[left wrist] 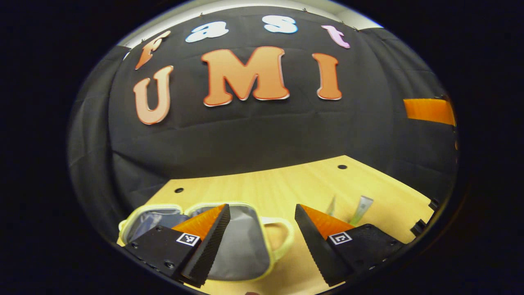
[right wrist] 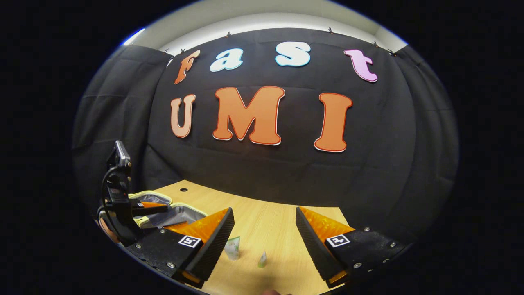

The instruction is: First open the suitcase, pack the skin care products into it, and then close the suitcase.

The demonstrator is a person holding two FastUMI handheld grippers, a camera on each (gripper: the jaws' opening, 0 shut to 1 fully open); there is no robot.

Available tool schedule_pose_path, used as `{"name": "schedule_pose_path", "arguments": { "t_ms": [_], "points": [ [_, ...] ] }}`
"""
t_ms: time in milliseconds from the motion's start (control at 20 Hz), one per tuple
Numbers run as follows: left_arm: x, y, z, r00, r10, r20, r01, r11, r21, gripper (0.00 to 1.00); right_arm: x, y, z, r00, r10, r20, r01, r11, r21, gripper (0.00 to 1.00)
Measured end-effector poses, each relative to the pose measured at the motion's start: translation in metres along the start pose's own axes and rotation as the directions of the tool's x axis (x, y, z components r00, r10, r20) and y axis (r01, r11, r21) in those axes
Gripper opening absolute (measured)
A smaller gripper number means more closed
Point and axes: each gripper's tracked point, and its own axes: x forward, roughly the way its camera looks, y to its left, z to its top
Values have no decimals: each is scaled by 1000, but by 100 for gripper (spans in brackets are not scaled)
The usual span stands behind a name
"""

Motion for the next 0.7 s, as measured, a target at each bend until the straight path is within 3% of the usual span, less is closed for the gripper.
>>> {"name": "schedule_pose_path", "arguments": {
  "t_ms": [350,700],
  "points": [
    [52,-98,-61,985,-147,-89,147,989,-13,98,7,-12,-47,996,18,-89,-18,1000,4,96],
    [102,-118,-111,967,-172,-187,161,984,-70,87,26,-19,-86,987,6,-160,-12,999,-34,96]
  ]
}}
